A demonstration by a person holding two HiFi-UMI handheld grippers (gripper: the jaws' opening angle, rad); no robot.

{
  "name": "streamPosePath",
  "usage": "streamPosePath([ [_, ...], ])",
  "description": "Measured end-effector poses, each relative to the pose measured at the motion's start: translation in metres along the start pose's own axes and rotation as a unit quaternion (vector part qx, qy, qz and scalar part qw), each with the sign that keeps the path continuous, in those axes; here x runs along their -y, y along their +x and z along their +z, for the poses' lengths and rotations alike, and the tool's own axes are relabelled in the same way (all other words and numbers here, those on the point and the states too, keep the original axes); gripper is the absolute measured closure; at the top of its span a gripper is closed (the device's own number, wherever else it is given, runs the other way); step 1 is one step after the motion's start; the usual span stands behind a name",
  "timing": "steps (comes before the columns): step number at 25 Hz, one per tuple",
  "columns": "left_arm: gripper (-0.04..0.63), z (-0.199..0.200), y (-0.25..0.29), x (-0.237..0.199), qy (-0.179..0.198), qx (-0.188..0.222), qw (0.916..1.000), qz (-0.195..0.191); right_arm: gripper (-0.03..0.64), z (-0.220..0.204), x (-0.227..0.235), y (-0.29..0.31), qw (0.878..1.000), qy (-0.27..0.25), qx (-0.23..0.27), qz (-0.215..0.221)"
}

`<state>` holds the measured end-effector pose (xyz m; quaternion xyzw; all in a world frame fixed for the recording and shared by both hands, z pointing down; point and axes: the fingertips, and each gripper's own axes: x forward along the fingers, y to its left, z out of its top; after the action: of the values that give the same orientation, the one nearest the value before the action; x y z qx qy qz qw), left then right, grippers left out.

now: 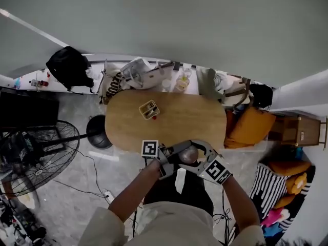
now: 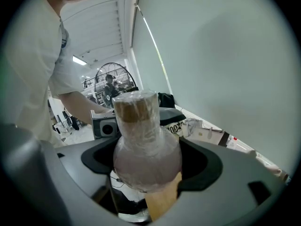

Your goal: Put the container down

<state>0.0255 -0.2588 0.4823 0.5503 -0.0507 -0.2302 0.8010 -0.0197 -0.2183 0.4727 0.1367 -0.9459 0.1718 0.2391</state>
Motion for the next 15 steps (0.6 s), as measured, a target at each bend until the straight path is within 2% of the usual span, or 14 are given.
streamPosePath([
  [6,0.295,0.031,0.003,-0.059,-0.014,0.029,0.9994,0.009,0.225,-0.052,0.029,0.021,0.999,0.010,-0.008,0.030],
  [15,0.295,0.069,0.008,-0.142,-0.033,0.042,0.9986,-0.003,0.225,-0.128,0.068,0.051,0.999,0.012,-0.021,0.044],
])
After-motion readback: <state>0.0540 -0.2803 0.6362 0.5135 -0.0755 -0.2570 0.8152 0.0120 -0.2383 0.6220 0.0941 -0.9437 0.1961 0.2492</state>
